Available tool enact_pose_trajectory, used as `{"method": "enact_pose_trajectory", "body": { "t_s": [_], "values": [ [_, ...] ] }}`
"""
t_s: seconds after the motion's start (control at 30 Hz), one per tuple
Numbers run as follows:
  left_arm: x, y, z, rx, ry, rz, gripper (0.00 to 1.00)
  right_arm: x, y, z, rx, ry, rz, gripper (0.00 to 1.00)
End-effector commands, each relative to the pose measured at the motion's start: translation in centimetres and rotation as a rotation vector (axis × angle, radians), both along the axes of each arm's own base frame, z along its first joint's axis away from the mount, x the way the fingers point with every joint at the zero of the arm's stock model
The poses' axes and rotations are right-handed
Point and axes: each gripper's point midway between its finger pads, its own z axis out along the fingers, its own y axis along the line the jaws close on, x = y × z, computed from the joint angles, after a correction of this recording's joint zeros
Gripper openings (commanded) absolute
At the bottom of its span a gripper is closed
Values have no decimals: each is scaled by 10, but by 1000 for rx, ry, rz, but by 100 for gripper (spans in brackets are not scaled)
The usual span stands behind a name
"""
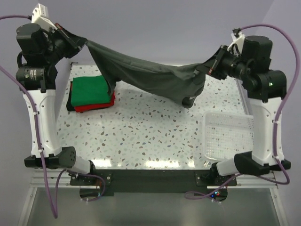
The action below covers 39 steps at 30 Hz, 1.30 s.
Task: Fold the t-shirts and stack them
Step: Fold the tshirt
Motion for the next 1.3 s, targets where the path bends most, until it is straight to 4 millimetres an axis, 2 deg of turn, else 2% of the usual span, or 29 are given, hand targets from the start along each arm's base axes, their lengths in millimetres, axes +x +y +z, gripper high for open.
{"method": "enact_pose_trajectory", "body": {
  "t_s": [0.0,0.13,0.2,0.3,0.4,0.43,0.5,0.53,0.63,0.67,0.73,0.87,1.0,1.13,1.23,1.27],
  "values": [
    [-40,5,63,-20,-196,45,0,-21,-10,71,62,-299,-50,0],
    [-72,12,93,-8,-315,106,0,-46,-21,101,35,-418,-62,0],
    [-86,15,104,-4,-354,125,0,-54,-23,109,43,-448,-66,0],
    [-93,15,108,-2,-371,130,0,-58,-22,115,66,-468,-68,0],
    [-82,13,93,-5,-340,112,0,-48,-20,109,69,-454,-68,0],
    [-71,12,77,-10,-300,103,0,-43,-19,105,64,-444,-66,0],
    [-58,6,64,-17,-276,59,0,-31,-16,94,52,-416,-57,0],
    [-47,4,47,-23,-235,45,0,-23,-16,87,45,-400,-64,0],
    [-24,-1,24,-31,-189,-4,0,-4,-13,78,26,-397,-62,0],
    [-14,-1,18,-32,-177,-8,0,1,-12,77,23,-396,-60,0],
    [-8,-3,15,-32,-172,-20,0,14,-9,78,18,-406,-53,0],
    [4,-6,20,-36,-196,-45,0,30,-10,87,6,-442,-67,0],
    [3,-10,41,-55,-259,-73,0,34,-15,109,-2,-518,-96,0],
    [-12,-13,65,-54,-334,-86,0,25,-23,131,-7,-602,-131,0],
    [-30,-14,84,-51,-396,-81,0,9,-31,151,-8,-685,-163,0],
    [-35,-13,88,-50,-410,-72,0,-2,-35,158,-9,-715,-170,0]
  ]
}}
